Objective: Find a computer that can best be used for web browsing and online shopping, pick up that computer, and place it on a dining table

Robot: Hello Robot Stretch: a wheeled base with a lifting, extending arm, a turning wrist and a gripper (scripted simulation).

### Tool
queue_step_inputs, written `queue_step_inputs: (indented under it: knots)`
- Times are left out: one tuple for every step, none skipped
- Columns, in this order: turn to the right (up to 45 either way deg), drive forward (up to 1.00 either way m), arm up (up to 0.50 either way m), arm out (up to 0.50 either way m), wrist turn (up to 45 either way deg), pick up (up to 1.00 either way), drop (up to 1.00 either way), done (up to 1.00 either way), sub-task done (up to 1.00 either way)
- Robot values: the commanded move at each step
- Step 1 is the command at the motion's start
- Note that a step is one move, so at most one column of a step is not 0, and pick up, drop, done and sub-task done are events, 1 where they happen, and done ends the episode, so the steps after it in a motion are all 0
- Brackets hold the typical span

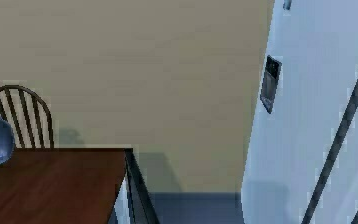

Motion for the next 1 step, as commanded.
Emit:
queue_step_inputs:
  knots:
    - [-3.0, 0.0, 0.0, 0.0, 0.0, 0.0, 0.0, 0.0, 0.0]
